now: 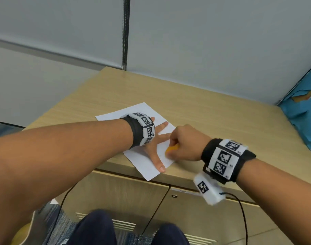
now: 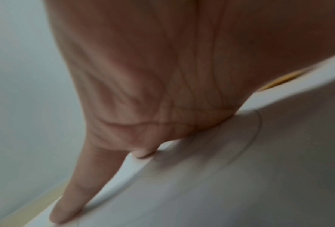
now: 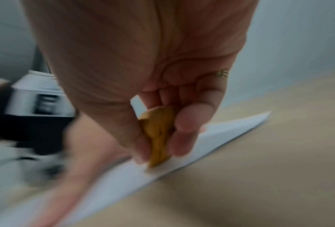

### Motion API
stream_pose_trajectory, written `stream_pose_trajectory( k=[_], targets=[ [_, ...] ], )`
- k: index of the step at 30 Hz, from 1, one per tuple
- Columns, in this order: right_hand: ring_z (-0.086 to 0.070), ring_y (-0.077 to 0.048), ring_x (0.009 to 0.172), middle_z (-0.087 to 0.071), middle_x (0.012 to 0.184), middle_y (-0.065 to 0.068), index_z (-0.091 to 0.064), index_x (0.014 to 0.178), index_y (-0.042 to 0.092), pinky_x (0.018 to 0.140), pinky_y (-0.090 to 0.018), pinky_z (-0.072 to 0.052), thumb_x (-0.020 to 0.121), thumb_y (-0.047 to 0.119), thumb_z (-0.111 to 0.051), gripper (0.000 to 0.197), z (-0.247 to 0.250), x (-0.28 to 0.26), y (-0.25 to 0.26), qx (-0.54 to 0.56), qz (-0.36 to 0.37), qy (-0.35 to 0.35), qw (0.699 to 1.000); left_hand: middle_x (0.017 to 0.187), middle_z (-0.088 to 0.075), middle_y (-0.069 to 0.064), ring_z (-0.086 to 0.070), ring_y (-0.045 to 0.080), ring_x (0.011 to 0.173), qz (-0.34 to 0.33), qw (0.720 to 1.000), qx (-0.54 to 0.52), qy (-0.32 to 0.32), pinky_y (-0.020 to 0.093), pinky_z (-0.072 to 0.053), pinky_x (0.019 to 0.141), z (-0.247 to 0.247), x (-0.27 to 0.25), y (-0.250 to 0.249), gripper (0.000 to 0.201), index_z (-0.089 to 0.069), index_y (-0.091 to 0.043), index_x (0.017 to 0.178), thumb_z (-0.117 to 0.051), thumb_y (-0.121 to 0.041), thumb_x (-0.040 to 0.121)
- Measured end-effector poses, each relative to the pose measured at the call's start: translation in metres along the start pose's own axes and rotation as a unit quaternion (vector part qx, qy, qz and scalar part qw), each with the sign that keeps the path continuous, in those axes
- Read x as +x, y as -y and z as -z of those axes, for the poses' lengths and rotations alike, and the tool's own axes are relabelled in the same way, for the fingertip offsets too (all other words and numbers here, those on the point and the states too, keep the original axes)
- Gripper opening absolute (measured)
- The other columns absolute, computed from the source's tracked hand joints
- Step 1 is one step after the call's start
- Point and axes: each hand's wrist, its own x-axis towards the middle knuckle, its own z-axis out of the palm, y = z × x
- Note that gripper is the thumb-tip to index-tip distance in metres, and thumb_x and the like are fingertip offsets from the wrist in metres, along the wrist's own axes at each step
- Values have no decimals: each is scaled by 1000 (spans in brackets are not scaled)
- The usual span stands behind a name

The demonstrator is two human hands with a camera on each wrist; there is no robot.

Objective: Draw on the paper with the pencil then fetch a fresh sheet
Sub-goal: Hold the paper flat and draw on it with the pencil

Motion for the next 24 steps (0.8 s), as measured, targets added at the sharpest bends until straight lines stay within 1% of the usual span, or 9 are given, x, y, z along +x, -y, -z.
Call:
stream_pose_trajectory(
  k=[3,7,9,12,14,16,18,21,24],
  targets=[
    [-65,-27,76,-64,80,-5,-64,78,12,56,-30,-46,80,29,-68,17,4,12,-17,-2,-49,-55,997,158,39,-6,30,50,142,4,1000,6,-6,73,2,112,-3,5,-2,144,32,-63,135,-46,-105,22],
    [-65,-22,71,-71,81,-4,-75,86,11,60,-32,-54,80,31,-74,21,-11,-7,19,-10,53,13,998,155,42,-4,33,45,142,5,1000,2,0,67,2,116,-2,4,1,144,22,-58,144,-55,-102,31],
    [-68,-26,76,-73,84,-7,-75,85,10,65,-36,-57,79,33,-75,24,0,3,3,2,9,5,1000,155,41,-6,32,48,142,1,1000,4,-3,70,2,114,-2,2,0,143,26,-62,139,-50,-105,26],
    [-62,-25,70,-64,79,-6,-64,78,11,55,-29,-47,82,29,-69,19,7,15,-15,-13,-51,-55,997,156,40,-7,32,49,141,3,1000,2,-2,73,4,111,-4,6,-1,146,31,-63,135,-43,-106,17],
    [-57,-21,63,-61,73,-4,-63,74,11,50,-27,-41,83,26,-68,18,-3,4,6,-27,-3,-31,999,156,41,-4,32,48,142,1,1000,10,-8,70,3,114,-4,6,0,146,26,-61,140,-45,-107,21],
    [-62,-23,67,-68,76,-6,-71,81,8,53,-31,-47,81,29,-72,21,-12,-7,20,-14,44,11,999,154,43,-4,32,47,142,3,1000,1,-4,67,2,116,-4,5,2,144,20,-59,144,-52,-105,28],
    [-65,-26,70,-68,77,-6,-70,79,8,56,-34,-50,79,30,-72,22,-1,2,3,11,-7,-2,1000,155,43,-5,33,48,141,3,1000,3,0,70,3,114,-3,3,1,143,26,-62,139,-49,-105,25],
    [-58,-25,65,-58,70,-3,-59,70,11,50,-26,-40,81,25,-68,20,5,11,-14,13,-60,-52,997,156,41,-6,33,50,141,5,1000,2,7,73,5,111,-2,3,-2,147,32,-61,137,-47,-103,21],
    [-64,-24,70,-67,75,-5,-71,80,9,53,-29,-46,81,27,-72,18,-9,-6,18,-8,35,10,999,153,45,-7,34,47,141,8,1000,9,6,69,3,115,-1,2,1,144,26,-59,141,-52,-103,28]
  ],
)
